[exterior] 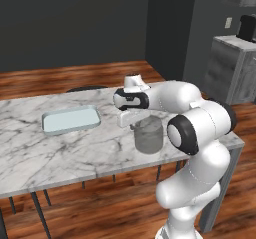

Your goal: Pick the jar and jar from the dining table and place them in the open cabinet. Close the cabinet after placing the objects.

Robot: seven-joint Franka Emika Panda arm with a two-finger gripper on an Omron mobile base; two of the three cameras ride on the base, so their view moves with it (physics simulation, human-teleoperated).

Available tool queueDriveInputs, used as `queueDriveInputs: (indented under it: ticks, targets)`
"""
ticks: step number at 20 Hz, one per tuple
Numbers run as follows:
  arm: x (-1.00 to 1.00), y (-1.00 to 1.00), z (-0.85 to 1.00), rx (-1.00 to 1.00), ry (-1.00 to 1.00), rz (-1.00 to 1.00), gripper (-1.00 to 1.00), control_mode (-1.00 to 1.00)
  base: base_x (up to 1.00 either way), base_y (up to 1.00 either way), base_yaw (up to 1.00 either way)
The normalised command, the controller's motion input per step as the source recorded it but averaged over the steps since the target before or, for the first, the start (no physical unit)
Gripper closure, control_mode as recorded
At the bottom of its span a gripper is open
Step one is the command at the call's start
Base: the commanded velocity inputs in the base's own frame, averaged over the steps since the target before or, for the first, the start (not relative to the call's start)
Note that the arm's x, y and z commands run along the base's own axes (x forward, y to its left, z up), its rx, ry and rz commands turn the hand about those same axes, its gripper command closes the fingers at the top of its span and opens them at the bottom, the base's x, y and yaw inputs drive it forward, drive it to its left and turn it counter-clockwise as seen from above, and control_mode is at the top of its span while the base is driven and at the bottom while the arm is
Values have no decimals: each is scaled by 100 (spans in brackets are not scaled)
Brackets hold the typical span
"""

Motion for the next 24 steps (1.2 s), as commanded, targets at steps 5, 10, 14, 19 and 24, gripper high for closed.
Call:
queueDriveInputs:
  ticks: [5, 10, 14, 19, 24]
  targets:
    - [0, 0, 0, 0, 0, 0, 100, -100, 0, 0, 0]
    - [-4, 0, 15, 2, -5, 0, 100, -100, 0, 0, 0]
    - [-1, 0, 50, 0, -11, 0, 100, -100, 0, 0, 0]
    - [0, 0, 56, 0, -3, 0, 100, -100, 0, 0, 0]
    - [0, 0, 47, 0, 0, 0, 100, -100, 0, 0, 0]
